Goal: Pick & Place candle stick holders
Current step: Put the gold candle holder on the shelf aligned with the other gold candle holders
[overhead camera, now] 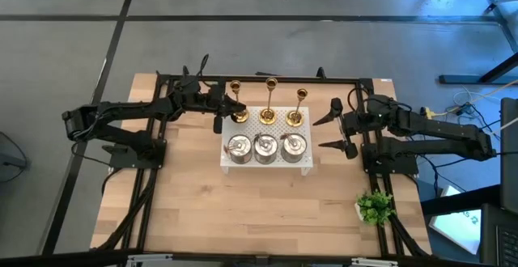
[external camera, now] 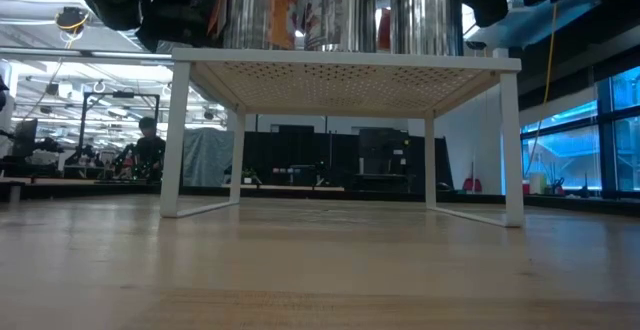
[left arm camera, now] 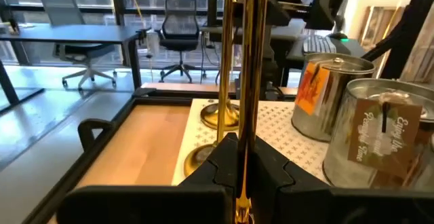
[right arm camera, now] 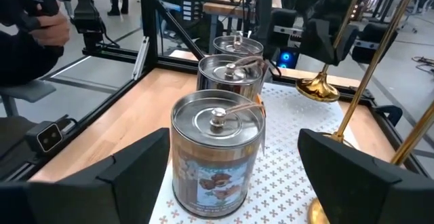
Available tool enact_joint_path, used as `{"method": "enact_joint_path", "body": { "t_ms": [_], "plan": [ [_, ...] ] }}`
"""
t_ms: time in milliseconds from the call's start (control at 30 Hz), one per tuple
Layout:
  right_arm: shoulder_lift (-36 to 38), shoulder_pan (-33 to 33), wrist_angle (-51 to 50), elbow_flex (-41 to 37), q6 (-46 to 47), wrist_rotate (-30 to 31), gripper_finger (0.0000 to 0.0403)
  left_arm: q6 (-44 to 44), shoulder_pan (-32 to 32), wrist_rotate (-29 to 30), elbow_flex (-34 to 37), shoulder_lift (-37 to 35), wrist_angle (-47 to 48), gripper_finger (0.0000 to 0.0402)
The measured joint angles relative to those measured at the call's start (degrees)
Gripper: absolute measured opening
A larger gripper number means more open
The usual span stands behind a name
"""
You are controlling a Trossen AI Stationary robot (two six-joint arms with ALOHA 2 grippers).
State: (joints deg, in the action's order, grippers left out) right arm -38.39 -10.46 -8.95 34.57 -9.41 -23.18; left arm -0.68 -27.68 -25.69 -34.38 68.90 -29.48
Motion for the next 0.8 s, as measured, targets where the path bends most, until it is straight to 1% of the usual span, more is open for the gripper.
{"method": "enact_joint_path", "body": {
  "t_ms": [133,233,300,567,800],
  "plan": [
    [0.00,-0.04,0.29,0.00,-0.14,0.02,0.0328,0.15,0.00,-0.31,0.12,0.02,-0.19,0.0008],
    [0.00,-0.04,0.42,0.00,-0.26,0.02,0.0328,-0.34,0.20,-2.52,0.12,0.02,0.14,0.0008],
    [0.00,-0.02,0.56,0.00,-0.33,0.02,0.0328,-0.25,0.26,-2.88,0.12,0.01,0.06,0.0008],
    [-0.02,-0.02,0.55,0.00,-0.46,0.02,0.0328,-0.24,0.22,-2.83,0.12,0.00,0.10,0.0008],
    [-0.02,-0.02,0.53,0.00,-0.54,0.02,0.0328,1.68,0.22,-2.82,0.12,0.00,0.12,0.0008]
  ]
}}
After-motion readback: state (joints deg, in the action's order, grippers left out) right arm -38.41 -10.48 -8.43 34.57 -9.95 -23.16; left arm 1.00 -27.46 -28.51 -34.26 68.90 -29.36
